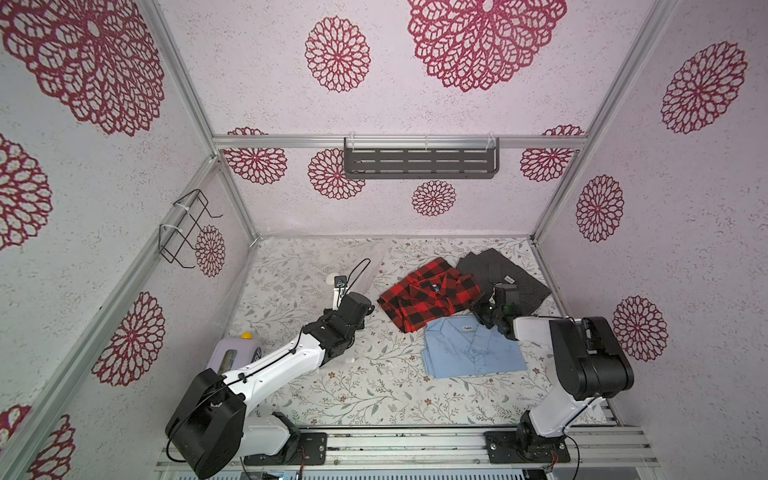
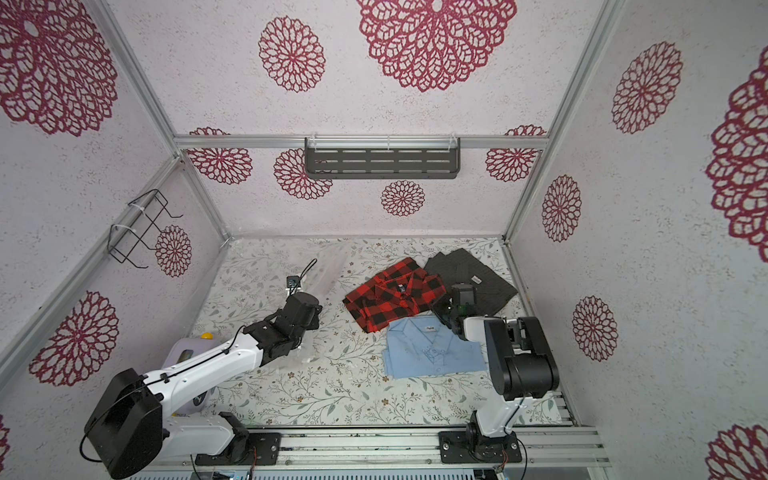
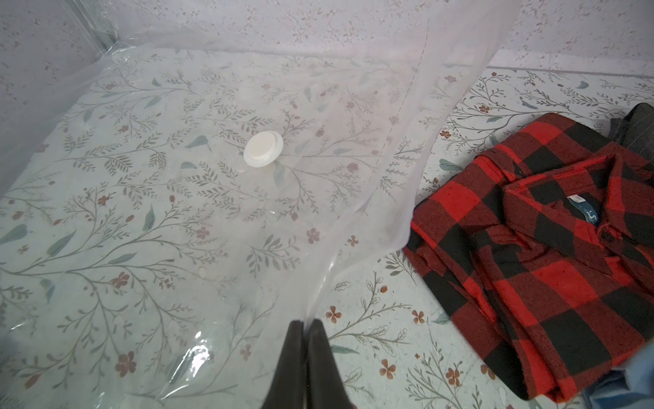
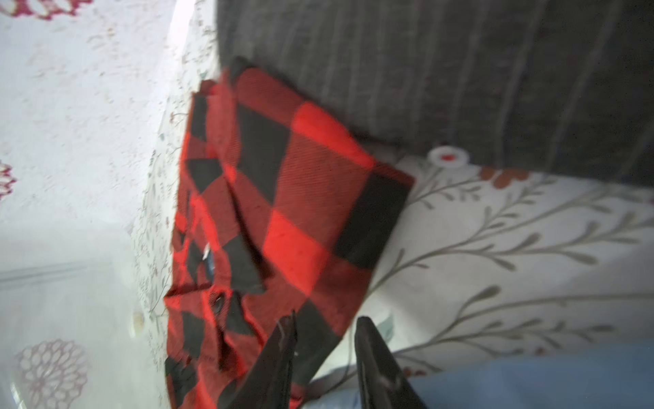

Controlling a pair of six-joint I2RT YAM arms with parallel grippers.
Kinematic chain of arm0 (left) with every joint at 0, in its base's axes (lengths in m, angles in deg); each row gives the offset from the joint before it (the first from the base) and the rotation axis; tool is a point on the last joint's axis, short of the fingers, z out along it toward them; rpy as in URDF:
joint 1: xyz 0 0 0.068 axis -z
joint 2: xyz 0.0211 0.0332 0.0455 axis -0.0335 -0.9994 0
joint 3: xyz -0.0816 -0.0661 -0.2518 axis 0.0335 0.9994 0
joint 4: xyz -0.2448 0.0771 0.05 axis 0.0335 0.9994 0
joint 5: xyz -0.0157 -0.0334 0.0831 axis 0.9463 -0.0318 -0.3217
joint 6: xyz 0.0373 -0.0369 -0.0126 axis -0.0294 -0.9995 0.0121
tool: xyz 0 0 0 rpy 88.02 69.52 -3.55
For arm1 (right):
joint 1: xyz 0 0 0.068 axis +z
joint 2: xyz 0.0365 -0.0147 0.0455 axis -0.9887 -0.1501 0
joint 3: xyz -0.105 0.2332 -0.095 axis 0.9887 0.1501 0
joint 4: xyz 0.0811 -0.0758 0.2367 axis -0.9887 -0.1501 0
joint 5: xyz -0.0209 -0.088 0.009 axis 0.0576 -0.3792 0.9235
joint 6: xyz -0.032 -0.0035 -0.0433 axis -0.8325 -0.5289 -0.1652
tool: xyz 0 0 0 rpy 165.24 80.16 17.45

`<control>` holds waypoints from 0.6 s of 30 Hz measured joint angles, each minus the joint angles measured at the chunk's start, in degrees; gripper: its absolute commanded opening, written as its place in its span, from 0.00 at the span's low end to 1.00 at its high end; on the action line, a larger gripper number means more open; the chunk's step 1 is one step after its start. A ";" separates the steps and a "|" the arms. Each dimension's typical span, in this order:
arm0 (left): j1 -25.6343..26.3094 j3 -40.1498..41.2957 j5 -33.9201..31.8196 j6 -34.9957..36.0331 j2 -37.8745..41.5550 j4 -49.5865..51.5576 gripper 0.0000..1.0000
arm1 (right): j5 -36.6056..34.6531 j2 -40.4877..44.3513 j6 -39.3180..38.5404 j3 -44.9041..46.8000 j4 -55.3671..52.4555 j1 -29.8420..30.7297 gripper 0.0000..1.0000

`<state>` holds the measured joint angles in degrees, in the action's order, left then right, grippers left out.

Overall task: Place the folded shirt into the vacuum bag
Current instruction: Move the shirt at the center of the board.

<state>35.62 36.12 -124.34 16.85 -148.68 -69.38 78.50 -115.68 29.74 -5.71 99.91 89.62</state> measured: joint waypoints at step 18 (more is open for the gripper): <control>0.00 0.00 -0.02 0.02 -0.63 -0.28 0.00 | 9.92 -18.27 -15.58 -25.46 -12.09 20.35 0.41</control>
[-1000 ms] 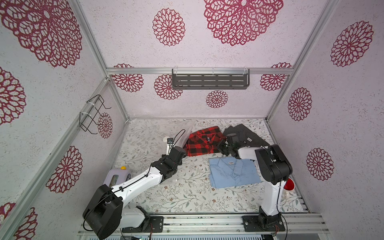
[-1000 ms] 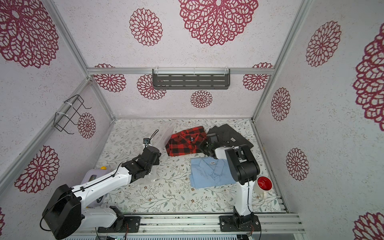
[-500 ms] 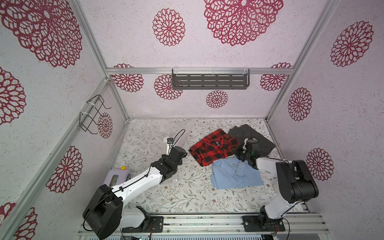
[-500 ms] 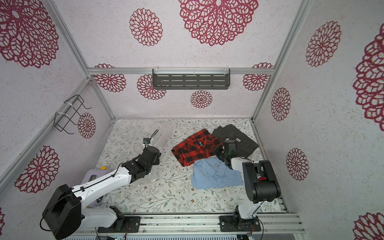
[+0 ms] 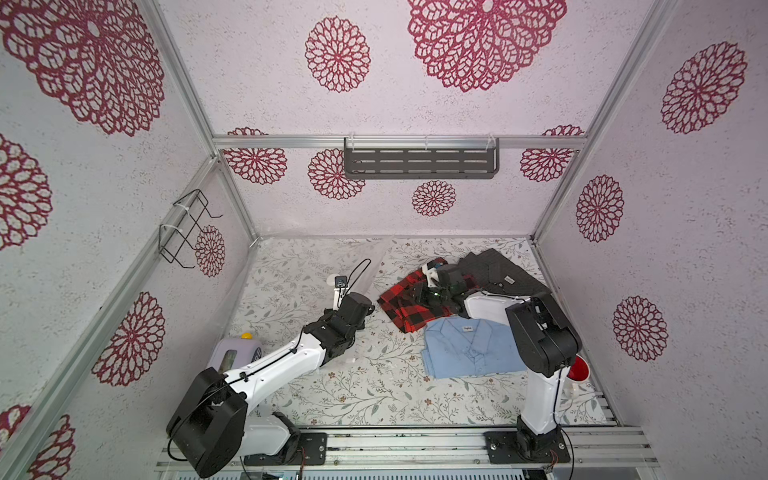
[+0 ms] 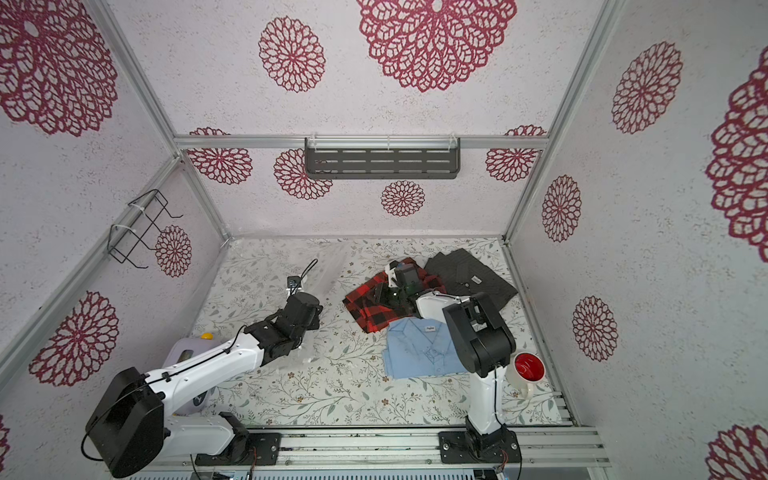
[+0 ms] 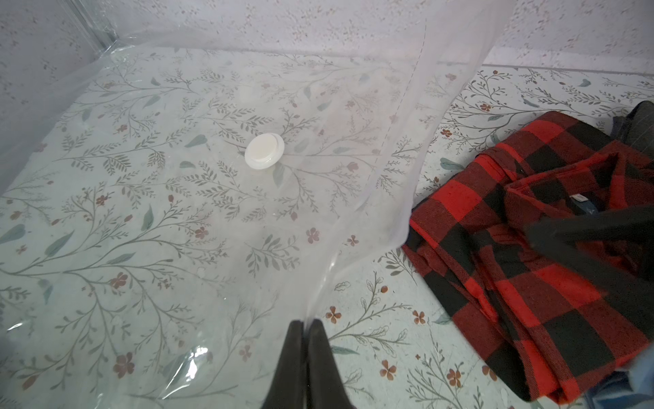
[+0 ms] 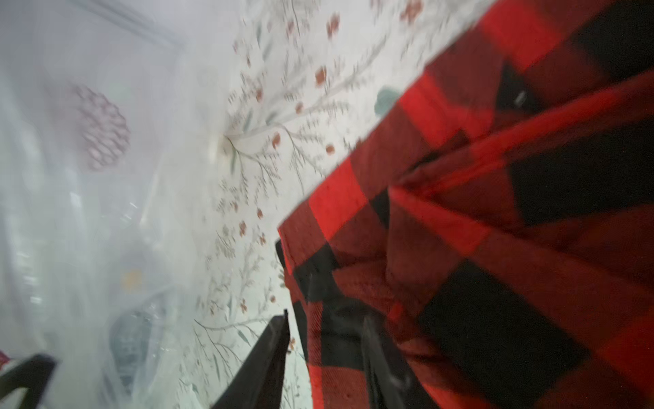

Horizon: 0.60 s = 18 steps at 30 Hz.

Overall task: Place the folded shirt into the vacuum bag
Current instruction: Move the shirt at the center of the board.

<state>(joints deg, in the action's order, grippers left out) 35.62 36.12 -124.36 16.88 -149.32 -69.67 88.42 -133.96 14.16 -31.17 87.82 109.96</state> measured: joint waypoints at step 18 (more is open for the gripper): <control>-0.04 0.00 0.07 0.00 -0.57 -0.17 0.00 | -11.50 28.98 -5.31 28.15 -9.60 -10.84 0.45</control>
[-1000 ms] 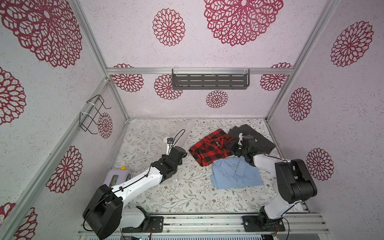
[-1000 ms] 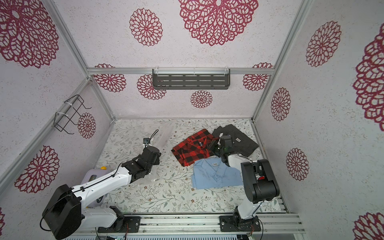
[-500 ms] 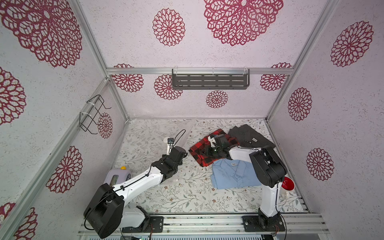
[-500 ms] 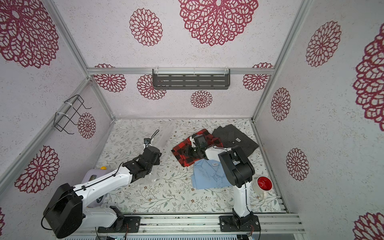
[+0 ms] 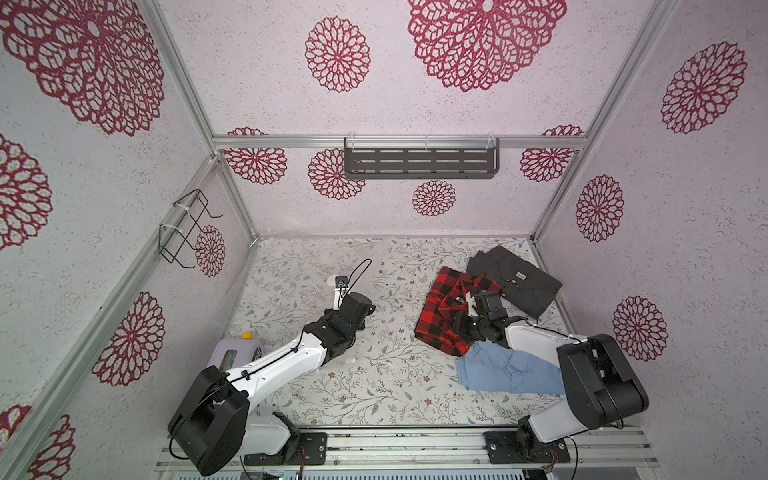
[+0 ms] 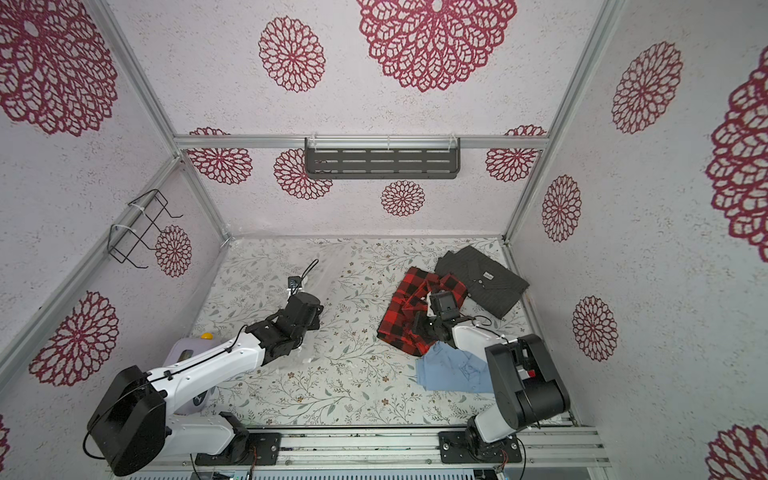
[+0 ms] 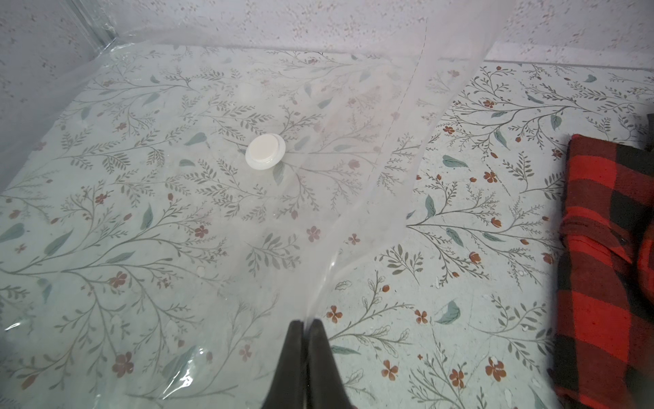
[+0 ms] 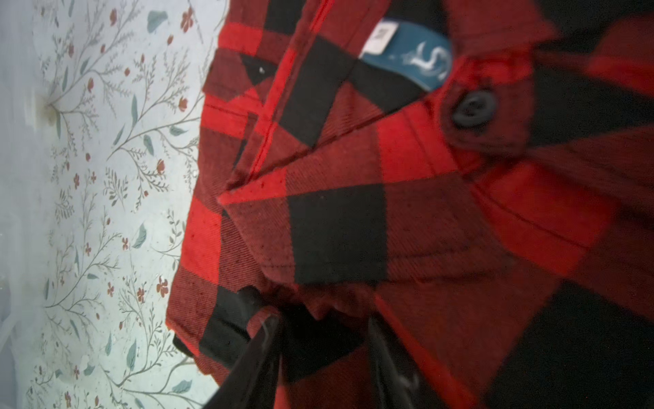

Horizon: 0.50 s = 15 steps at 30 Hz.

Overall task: Place the folded shirt into the vacuum bag
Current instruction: Move the shirt at the center of the board.

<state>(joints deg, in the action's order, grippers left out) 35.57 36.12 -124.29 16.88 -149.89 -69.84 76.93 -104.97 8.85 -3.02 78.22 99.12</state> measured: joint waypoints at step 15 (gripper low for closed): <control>0.00 0.00 0.61 0.00 -0.76 -0.17 0.00 | -3.85 -3.61 -0.04 -13.22 -4.13 0.26 0.46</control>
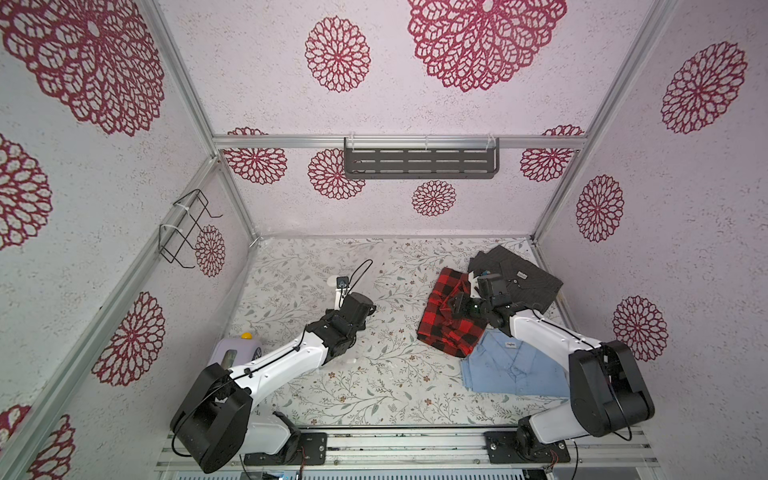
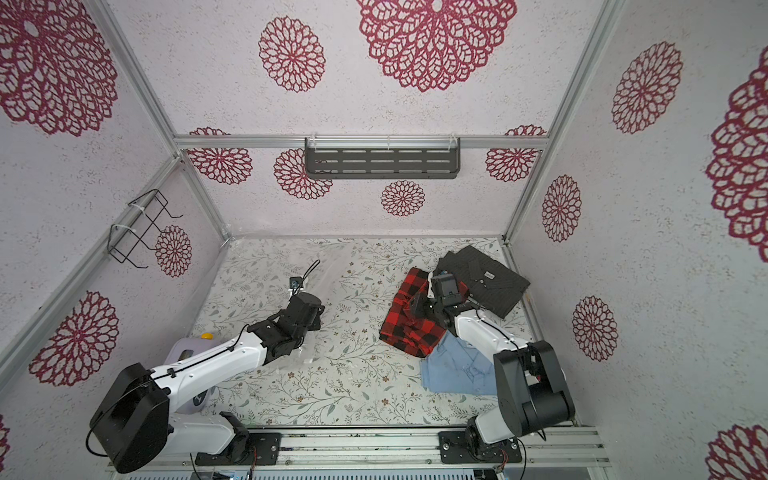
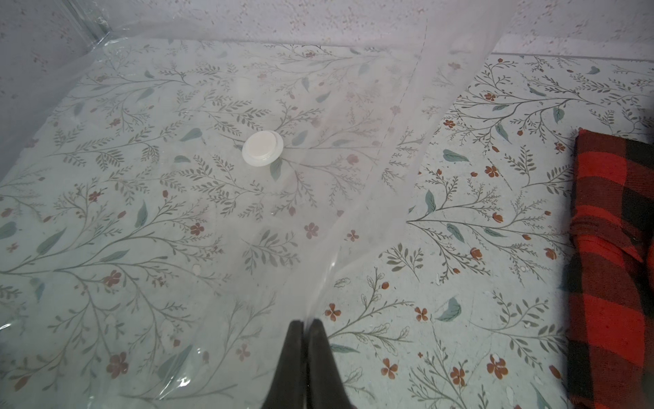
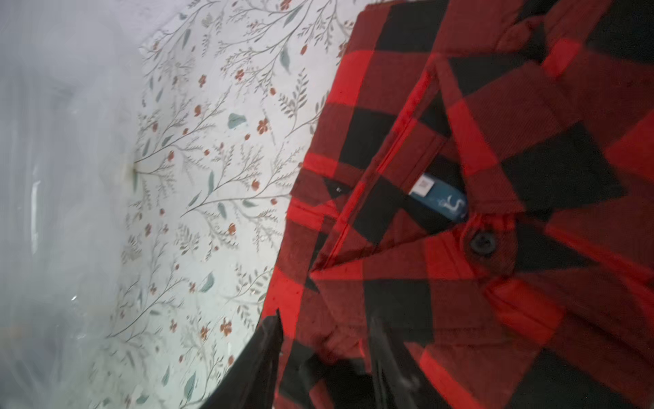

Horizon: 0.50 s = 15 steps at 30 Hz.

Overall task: Place the folded shirt into the vacuum bag
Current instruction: Move the shirt at the center of the board.

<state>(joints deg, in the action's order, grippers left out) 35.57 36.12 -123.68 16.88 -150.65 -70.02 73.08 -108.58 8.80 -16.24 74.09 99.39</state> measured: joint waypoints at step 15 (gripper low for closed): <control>0.00 0.00 0.24 0.00 0.02 0.00 0.00 | -11.72 -13.49 -3.85 -13.14 -12.11 7.54 0.40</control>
<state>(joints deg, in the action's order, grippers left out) 35.57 36.12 -123.44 16.88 -150.63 -70.02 61.37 -122.07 4.96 -29.38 61.98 106.93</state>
